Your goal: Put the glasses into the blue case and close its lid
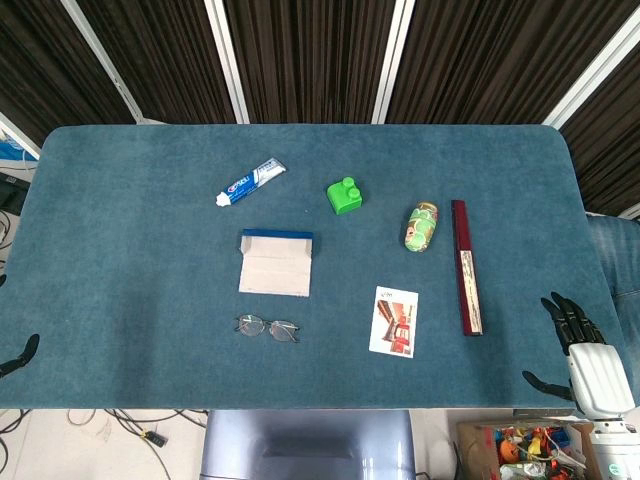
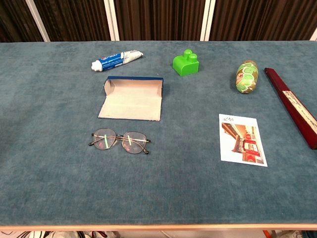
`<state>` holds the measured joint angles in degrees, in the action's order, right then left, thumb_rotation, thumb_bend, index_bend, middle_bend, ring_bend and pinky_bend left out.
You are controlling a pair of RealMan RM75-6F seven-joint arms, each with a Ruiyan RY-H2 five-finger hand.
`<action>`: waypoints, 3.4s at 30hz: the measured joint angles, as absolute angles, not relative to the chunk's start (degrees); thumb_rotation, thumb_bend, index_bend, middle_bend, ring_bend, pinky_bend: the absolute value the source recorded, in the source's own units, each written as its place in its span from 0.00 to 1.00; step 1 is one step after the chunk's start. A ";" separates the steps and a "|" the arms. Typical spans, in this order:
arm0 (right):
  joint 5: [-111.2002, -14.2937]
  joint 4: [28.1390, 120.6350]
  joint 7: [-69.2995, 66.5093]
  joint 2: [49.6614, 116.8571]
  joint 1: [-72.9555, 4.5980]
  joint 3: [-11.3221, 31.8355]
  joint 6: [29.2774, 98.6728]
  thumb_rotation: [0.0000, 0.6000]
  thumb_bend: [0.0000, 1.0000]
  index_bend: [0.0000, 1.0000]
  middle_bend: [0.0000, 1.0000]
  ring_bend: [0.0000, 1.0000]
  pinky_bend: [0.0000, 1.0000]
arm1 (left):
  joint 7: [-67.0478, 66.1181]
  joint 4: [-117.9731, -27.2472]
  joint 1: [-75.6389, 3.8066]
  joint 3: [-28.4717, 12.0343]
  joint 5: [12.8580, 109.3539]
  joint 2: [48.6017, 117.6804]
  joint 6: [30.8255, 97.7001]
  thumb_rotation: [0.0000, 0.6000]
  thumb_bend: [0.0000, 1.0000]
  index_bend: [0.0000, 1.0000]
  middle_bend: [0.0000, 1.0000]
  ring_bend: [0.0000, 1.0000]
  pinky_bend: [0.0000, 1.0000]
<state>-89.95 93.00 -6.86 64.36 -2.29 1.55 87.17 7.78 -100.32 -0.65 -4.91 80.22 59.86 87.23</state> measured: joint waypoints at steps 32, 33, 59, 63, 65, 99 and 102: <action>-87.99 94.44 -6.49 63.51 -2.68 1.54 84.79 1.00 0.12 0.01 0.00 0.03 0.18 | -7.50 -109.12 -13.69 -7.51 80.89 58.53 71.46 1.00 0.26 0.17 0.00 0.00 0.02; -88.00 94.44 -6.46 63.50 -2.70 1.54 84.75 1.00 0.12 0.01 0.00 0.03 0.18 | -8.77 -109.66 -14.77 -7.93 79.92 58.77 70.19 1.00 0.26 0.18 0.00 0.00 0.02; -86.89 94.84 -7.12 62.86 -3.13 1.60 83.14 1.00 0.12 0.01 0.00 0.03 0.18 | -38.62 -103.96 -43.05 -12.93 39.40 88.91 58.94 1.00 0.35 0.42 0.05 0.00 0.03; -86.89 94.88 -7.19 62.79 -3.20 1.60 83.00 1.00 0.12 0.01 0.00 0.03 0.18 | -39.86 -102.63 -44.27 -12.26 38.38 91.22 59.81 1.00 0.35 0.43 0.06 0.00 0.03; -86.88 94.90 -7.28 62.75 -3.20 1.59 82.99 1.00 0.12 0.01 0.00 0.03 0.18 | -40.57 -101.66 -44.88 -11.92 37.58 92.48 60.34 1.00 0.35 0.43 0.06 0.00 0.03; -86.97 94.87 -7.48 62.58 -3.22 1.61 83.06 1.00 0.12 0.01 0.00 0.03 0.18 | -43.00 -95.92 -48.22 -8.76 35.82 98.72 63.84 1.00 0.35 0.54 0.11 0.00 0.03; -86.96 94.88 -7.53 62.57 -3.22 1.62 83.06 1.00 0.12 0.01 0.00 0.03 0.18 | -43.27 -95.70 -48.30 -8.58 35.77 98.84 64.06 1.00 0.36 0.55 0.11 0.00 0.03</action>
<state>-86.96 94.88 -7.53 62.57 -3.22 1.62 83.06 -43.27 -95.70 -48.30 -8.58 35.77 98.84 64.06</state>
